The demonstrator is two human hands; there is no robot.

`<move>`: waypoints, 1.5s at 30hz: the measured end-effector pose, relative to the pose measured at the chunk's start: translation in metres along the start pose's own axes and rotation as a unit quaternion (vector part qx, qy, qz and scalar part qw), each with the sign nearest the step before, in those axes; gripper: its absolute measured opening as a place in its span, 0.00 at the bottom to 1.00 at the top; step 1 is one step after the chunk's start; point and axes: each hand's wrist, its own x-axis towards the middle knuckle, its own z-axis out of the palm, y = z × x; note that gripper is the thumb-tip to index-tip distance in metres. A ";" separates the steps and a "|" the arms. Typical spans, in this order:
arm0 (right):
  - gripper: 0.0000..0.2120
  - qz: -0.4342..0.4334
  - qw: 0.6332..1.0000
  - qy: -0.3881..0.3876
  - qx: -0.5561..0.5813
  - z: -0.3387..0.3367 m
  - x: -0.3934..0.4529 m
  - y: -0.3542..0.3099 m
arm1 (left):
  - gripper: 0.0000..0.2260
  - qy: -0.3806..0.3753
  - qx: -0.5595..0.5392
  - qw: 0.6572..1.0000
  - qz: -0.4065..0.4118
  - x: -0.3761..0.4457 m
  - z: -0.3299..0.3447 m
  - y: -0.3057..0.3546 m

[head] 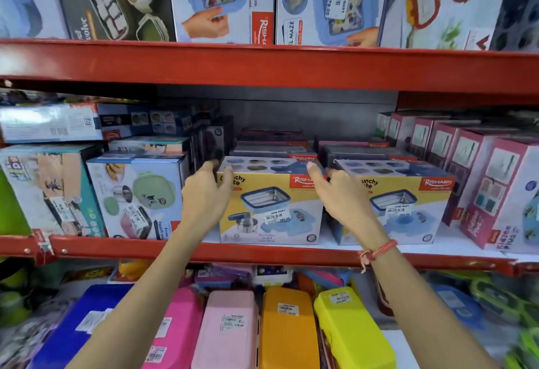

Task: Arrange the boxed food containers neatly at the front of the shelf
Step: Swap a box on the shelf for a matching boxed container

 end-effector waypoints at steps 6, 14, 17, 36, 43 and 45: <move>0.48 0.165 0.962 -0.140 0.168 0.001 0.008 0.005 | 0.29 -0.142 -0.182 0.939 -0.255 0.009 -0.003 -0.004; 0.15 0.169 0.925 -0.200 0.276 -0.019 0.007 0.011 | 0.19 -0.178 -0.266 0.918 -0.233 0.007 -0.024 -0.011; 0.27 0.125 0.917 -0.243 0.290 -0.031 0.006 0.018 | 0.15 -0.201 -0.291 0.915 -0.192 0.001 -0.041 -0.007; 0.08 0.043 0.900 -0.178 0.396 -0.051 -0.020 0.012 | 0.15 -0.155 -0.356 0.900 -0.199 -0.023 -0.080 0.003; 0.47 0.034 0.905 -0.148 0.397 -0.036 -0.020 0.013 | 0.27 -0.147 -0.350 0.915 -0.137 -0.025 -0.075 -0.017; 0.51 0.029 0.901 -0.141 0.409 -0.027 -0.016 0.013 | 0.31 -0.129 -0.354 0.918 -0.123 -0.027 -0.065 -0.020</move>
